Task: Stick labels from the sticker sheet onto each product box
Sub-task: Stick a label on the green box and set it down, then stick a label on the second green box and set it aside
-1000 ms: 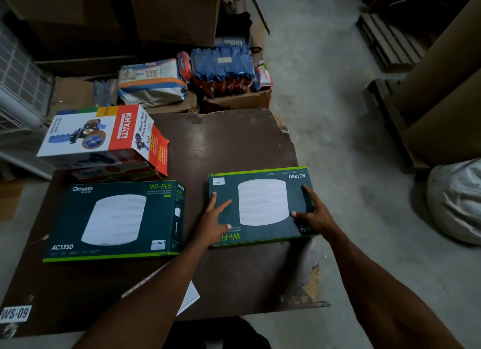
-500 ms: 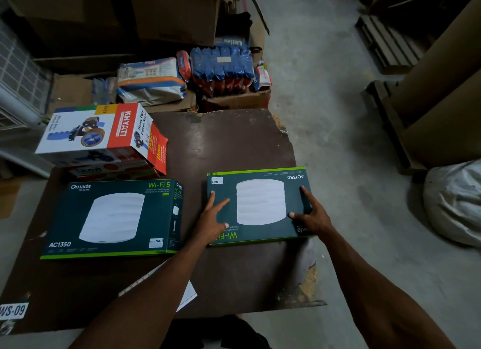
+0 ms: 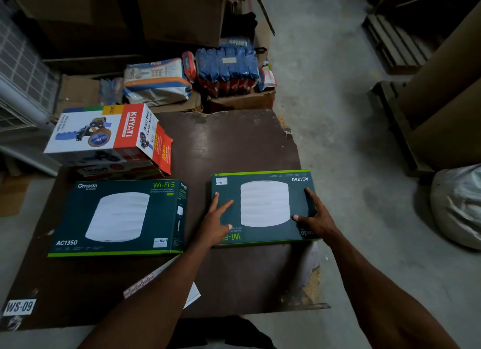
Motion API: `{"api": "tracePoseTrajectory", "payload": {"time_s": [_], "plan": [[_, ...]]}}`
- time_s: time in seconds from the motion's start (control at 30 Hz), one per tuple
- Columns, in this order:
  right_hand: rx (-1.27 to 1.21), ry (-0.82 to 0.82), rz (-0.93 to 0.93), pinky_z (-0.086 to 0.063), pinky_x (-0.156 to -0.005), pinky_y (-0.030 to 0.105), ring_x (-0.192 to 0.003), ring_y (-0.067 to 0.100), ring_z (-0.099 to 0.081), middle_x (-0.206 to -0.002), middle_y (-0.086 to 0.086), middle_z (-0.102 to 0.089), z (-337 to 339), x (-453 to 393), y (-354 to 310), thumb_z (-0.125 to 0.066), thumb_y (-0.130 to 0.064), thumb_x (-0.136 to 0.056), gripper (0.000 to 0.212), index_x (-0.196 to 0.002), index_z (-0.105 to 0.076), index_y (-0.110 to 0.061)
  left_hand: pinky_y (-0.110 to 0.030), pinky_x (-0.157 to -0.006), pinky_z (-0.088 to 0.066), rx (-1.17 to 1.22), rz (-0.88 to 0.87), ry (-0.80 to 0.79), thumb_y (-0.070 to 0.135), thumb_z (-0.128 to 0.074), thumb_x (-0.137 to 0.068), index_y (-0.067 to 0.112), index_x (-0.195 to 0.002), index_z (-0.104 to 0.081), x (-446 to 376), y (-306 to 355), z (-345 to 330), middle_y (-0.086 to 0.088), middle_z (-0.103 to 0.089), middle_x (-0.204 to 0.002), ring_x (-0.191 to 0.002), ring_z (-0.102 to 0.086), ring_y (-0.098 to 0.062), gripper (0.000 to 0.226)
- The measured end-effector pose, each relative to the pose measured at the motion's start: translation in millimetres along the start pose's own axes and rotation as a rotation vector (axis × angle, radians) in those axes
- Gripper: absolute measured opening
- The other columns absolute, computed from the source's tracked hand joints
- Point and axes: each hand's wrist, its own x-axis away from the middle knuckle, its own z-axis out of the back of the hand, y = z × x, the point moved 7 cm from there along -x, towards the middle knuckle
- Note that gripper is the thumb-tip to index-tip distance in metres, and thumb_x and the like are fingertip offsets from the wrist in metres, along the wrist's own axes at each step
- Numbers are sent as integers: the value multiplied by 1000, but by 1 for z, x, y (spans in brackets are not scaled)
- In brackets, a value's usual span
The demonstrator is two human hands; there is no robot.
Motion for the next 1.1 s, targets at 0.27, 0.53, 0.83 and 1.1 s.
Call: {"api": "tracePoseTrajectory", "payload": {"time_s": [0.27,0.53,0.83,1.1], "plan": [[38,-7,-27,-49,-107,51,-129,26,-54,-150,-3,-48,0,-7,5,-92,-41,-56,111,-150,-34,-53,-30,-103,-51,-10,1,-23,-8,-72,-81,29,-151,-46,3,3,1,11,5,-168,-141,-24,-1,83],[340,66,-49,-36,-117,55,-146,38,-34,-163,12,-23,-4,3,-15,-89,-32,-75,105,-158,-26,-42,-33,-117,-37,-86,8,-66,5,-70,-88,31,-155,-38,8,1,-4,9,10,-168,-150,-22,-11,79],[544,211,163,-19,-122,58,-151,51,-11,-167,14,-20,-72,57,-78,-71,-17,-83,84,-157,-35,-33,-49,-122,-27,-56,29,98,41,-66,-87,43,-153,-35,44,-4,12,3,-10,-169,-154,-18,-26,73],[335,-64,317,-32,-116,34,-141,36,-40,-155,17,-38,-194,101,-124,-67,-5,-84,68,-148,-51,-21,-19,-114,-17,46,100,284,21,-72,-93,31,-151,-43,102,-34,75,-6,-22,-166,-153,-23,-20,66]]}}
